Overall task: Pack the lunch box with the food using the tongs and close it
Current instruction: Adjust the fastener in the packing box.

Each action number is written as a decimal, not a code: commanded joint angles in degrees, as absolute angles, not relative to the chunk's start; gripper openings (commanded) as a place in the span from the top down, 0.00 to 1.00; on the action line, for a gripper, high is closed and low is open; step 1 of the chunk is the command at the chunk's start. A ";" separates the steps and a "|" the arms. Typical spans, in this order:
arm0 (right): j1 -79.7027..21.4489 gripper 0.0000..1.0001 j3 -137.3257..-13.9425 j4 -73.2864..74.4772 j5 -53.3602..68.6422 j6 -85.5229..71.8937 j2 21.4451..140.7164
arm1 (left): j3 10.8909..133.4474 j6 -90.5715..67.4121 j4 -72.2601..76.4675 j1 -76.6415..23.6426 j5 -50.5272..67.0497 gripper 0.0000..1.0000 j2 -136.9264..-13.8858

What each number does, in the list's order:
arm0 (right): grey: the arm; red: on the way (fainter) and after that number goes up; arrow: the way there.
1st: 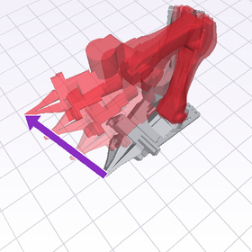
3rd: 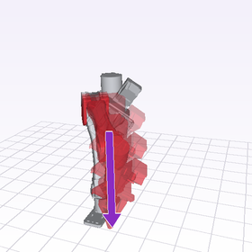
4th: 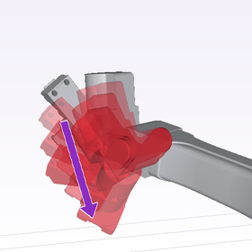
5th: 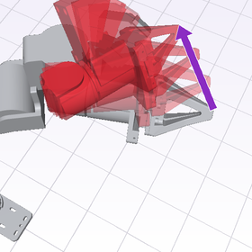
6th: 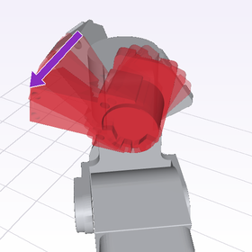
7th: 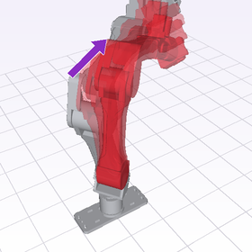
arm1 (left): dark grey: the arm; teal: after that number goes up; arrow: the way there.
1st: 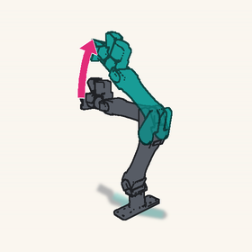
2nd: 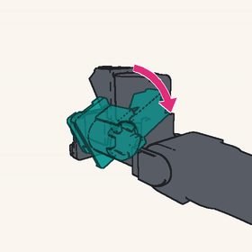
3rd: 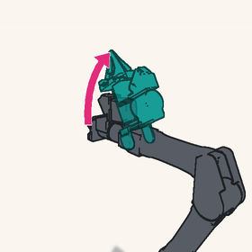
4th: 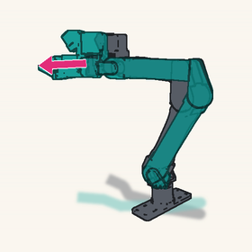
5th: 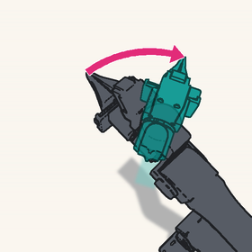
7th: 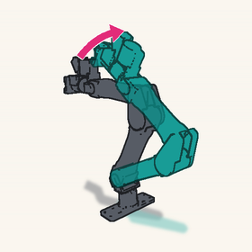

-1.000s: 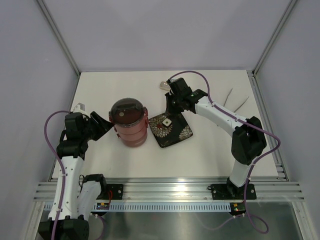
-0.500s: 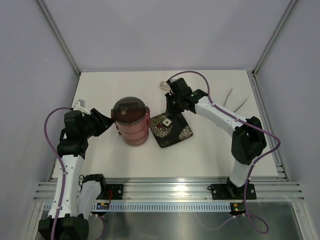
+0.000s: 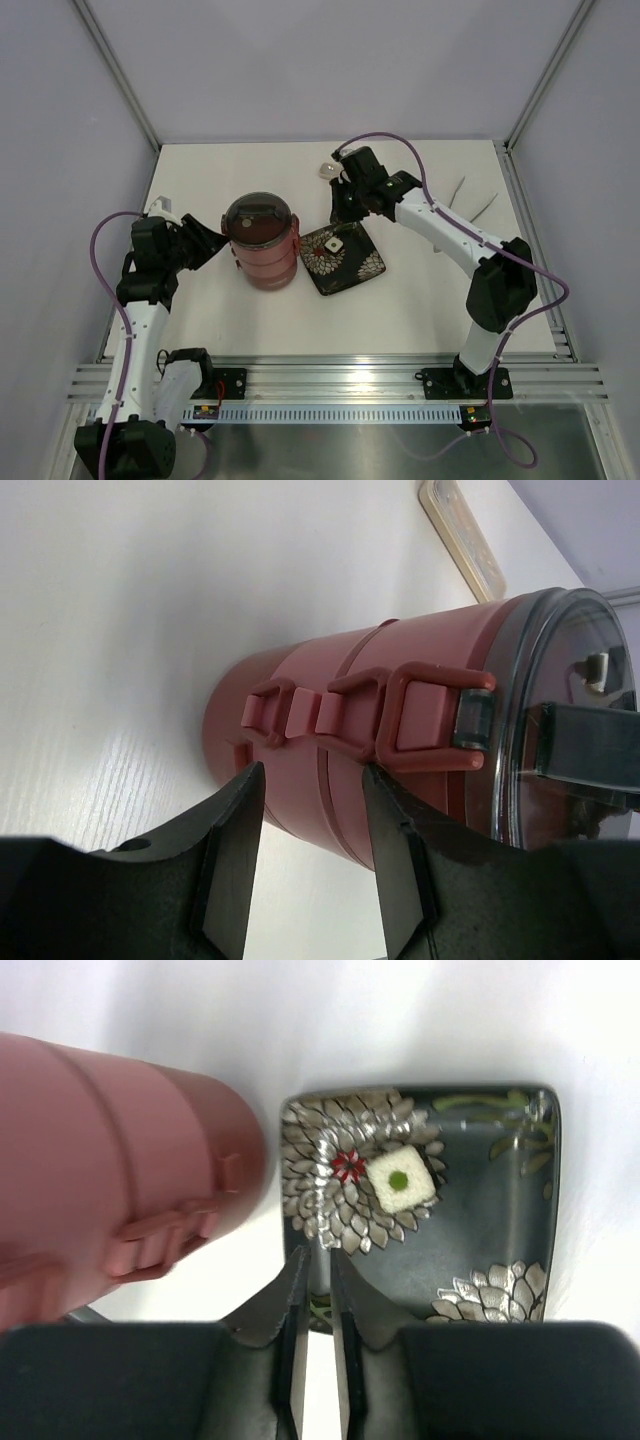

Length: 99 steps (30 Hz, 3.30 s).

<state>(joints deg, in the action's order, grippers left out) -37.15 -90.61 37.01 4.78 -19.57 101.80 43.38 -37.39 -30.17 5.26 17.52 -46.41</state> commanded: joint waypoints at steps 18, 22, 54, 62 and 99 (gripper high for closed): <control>-46.84 0.35 -111.53 37.79 18.18 4.83 101.42 | 45.97 -37.35 -26.46 5.10 15.21 0.53 -48.78; -47.11 0.35 -116.09 39.37 19.51 6.33 104.41 | 46.23 -37.35 -26.19 5.10 15.55 0.53 -49.30; -50.80 0.41 -106.09 35.60 15.29 6.06 106.61 | 46.41 -41.83 -25.66 5.88 7.04 0.52 -50.89; -50.80 0.41 -105.73 35.51 14.50 6.15 106.00 | 45.44 -42.28 -25.41 7.82 9.48 0.52 -51.16; -50.80 0.41 -106.08 36.21 15.12 5.18 105.38 | 44.47 -39.20 -16.35 7.82 22.77 0.59 -54.93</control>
